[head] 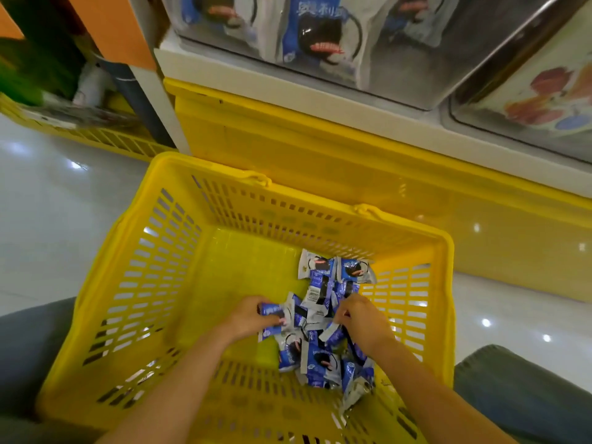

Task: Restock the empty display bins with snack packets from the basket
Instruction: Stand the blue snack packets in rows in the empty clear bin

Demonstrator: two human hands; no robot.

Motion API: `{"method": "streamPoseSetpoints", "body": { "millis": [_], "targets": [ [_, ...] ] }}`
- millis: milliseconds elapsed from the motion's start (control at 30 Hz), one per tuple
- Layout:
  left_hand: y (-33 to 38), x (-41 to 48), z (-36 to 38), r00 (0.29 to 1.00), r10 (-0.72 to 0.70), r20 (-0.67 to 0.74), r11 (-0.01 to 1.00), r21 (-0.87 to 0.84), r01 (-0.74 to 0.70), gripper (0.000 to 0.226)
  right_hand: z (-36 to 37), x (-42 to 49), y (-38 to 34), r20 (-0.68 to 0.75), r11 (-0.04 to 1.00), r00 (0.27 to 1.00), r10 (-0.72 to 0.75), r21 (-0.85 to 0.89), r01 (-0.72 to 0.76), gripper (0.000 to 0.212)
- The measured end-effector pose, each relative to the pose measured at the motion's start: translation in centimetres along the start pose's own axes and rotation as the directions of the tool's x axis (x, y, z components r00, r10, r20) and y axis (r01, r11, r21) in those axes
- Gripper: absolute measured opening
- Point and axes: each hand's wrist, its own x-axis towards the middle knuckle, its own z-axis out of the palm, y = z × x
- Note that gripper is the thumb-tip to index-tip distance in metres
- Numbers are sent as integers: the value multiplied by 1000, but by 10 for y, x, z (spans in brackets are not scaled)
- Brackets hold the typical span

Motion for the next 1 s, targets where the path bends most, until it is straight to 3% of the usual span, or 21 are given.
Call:
{"method": "streamPoseSetpoints", "body": {
  "millis": [133, 300, 367, 533, 600, 667, 733, 833, 900, 1000],
  "targets": [
    [13, -13, -11, 988, -58, -145, 942, -335, 6, 30, -18, -14, -9, -199, 969, 976, -84, 211, 126, 11],
    [24, -31, -6, 982, -109, -154, 853, -521, 13, 23, -43, -32, -33, -319, 868, 932, -175, 396, 299, 9],
    [29, -40, -3, 983, -123, -135, 795, -606, 16, 22, -49, -40, -47, -356, 799, 919, -167, 498, 338, 14],
    [34, -63, 2, 998, -40, -45, 759, -652, 2, 33, -55, -53, -68, -375, 593, 926, -34, 738, 321, 15],
    [38, -71, 0, 999, -29, 33, 608, -793, 44, 31, -59, -57, -75, -367, 508, 930, -28, 796, 330, 14],
    [46, -80, -4, 988, 58, 142, 435, -894, 103, 35, -62, -62, -80, -379, 501, 923, -69, 787, 361, 14],
    [56, -90, -5, 982, 136, 133, 451, -891, 58, 41, -66, -68, -83, -380, 536, 915, -138, 748, 392, 12],
    [67, -101, -3, 986, 167, -15, 504, -858, -98, 53, -76, -78, -87, -381, 517, 903, -199, 742, 427, 6],
    [71, -107, -2, 976, 161, -149, 549, -808, -214, 53, -86, -84, -94, -377, 522, 906, -191, 743, 420, 15],
    [78, -118, -5, 934, 212, -288, 665, -658, -353, 52, -99, -88, -107, -370, 610, 919, -138, 698, 374, 37]
  ]
}}
